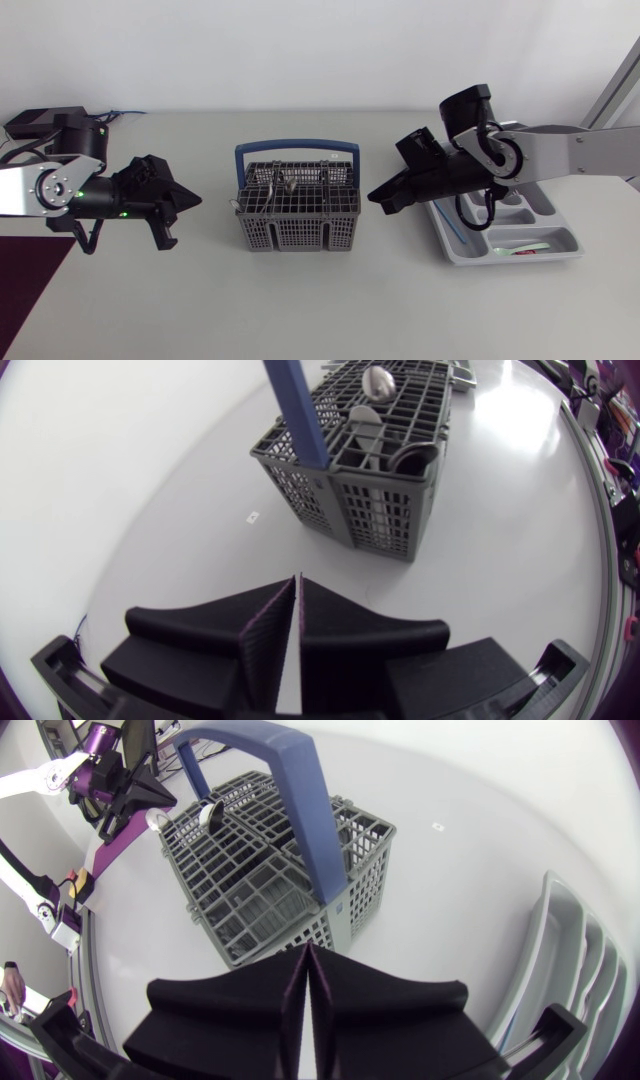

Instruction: Unload the cutlery basket into the drawer organizer.

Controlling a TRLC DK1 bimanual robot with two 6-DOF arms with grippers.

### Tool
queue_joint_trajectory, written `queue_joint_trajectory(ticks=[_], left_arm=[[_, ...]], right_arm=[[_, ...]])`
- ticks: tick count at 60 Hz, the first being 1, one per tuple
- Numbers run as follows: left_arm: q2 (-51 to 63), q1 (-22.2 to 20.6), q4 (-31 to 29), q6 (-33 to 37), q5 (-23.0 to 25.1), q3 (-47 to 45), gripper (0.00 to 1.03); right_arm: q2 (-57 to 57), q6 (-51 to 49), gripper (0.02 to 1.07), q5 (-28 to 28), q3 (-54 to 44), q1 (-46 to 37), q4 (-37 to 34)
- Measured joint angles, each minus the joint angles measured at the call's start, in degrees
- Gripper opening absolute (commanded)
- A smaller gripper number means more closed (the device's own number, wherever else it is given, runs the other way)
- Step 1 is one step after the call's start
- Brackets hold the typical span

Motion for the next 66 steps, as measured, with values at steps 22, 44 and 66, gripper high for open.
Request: queue_joint_trajectory(ticks=[22,44,66], left_arm=[[-9.16,-3.87,-7.32,10.05,0.59,-1.84,0.87],[-15.43,-9.60,-9.03,25.07,0.35,-1.84,0.90],[-16.26,-13.38,-8.02,41.03,-4.61,-1.86,0.92]], right_arm=[[-6.93,-3.39,0.89,5.18,-6.71,5.18,0.13],[-10.86,-7.61,0.92,7.30,-10.64,8.72,0.17],[-11.43,-9.68,0.94,7.45,-11.19,10.12,0.59]])
